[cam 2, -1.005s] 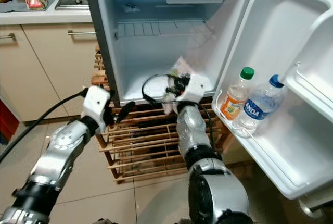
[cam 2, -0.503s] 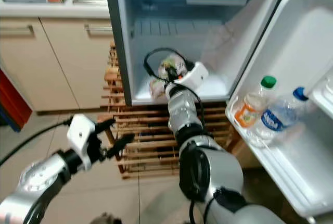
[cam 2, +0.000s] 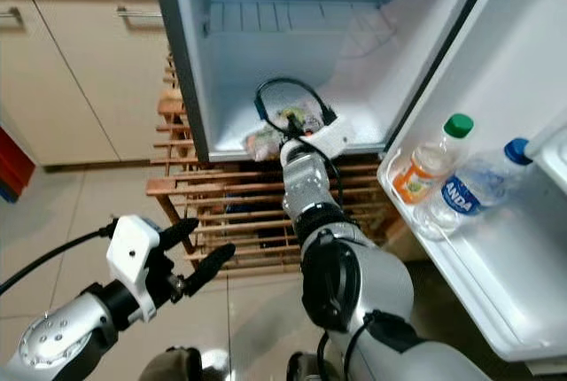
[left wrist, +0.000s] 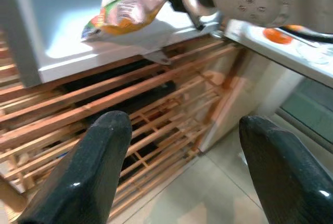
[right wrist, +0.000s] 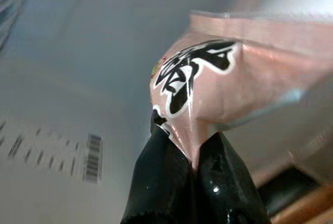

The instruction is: Restocking fridge

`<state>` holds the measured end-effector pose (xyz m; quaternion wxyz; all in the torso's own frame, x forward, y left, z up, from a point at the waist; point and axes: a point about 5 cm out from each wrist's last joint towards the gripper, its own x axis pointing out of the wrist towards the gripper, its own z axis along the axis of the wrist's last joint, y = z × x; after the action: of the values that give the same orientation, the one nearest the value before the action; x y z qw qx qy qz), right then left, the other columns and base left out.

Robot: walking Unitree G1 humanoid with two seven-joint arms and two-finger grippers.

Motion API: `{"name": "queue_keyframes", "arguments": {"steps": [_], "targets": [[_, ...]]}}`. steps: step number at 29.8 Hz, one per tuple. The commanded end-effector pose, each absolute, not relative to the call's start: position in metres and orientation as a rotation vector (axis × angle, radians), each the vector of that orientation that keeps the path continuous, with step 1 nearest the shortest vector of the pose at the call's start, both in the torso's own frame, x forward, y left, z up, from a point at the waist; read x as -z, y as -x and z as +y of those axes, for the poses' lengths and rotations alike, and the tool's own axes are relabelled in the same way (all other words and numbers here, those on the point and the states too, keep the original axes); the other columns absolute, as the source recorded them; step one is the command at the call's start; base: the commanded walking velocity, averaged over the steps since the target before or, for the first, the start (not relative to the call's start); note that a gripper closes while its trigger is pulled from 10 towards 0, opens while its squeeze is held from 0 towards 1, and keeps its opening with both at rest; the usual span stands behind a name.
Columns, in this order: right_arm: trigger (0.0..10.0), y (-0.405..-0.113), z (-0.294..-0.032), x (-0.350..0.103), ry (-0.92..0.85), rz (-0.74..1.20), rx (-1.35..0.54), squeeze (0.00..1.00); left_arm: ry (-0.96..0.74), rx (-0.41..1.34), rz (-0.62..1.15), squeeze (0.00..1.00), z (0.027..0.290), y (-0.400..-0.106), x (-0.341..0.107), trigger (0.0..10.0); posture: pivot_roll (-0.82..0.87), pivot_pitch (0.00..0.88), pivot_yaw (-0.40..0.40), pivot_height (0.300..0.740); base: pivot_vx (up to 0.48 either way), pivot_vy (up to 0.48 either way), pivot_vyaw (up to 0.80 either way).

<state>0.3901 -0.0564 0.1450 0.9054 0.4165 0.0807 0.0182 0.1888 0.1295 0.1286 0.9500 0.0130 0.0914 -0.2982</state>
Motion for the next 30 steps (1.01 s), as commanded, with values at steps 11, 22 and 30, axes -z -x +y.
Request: {"name": "queue_keyframes", "arguments": {"steps": [11, 22, 30], "targets": [[0.0, -0.365, -0.045, -0.147, -0.377, -0.176, -0.28, 0.0, -0.051, 0.542, 0.133, 0.0, 0.134, -0.212, -0.136, 10.0, 0.06, 0.074, -0.054, 0.74, 0.0, 0.0, 0.0], [0.0, -0.326, -0.099, -0.132, -0.011, -0.39, -0.22, 0.0, 0.003, 0.367, 0.057, 0.0, 0.162, -0.234, -0.149, 10.0, 0.01, 0.0, -0.042, 0.74, 0.0, 0.0, 0.0], [0.0, -0.303, -0.123, -0.127, 0.062, -0.41, -0.174, 0.0, -0.001, 0.088, -0.059, 0.0, 0.164, -0.261, -0.16, 10.0, 0.0, 0.0, -0.048, 0.74, 0.0, 0.0, 0.0]]}}
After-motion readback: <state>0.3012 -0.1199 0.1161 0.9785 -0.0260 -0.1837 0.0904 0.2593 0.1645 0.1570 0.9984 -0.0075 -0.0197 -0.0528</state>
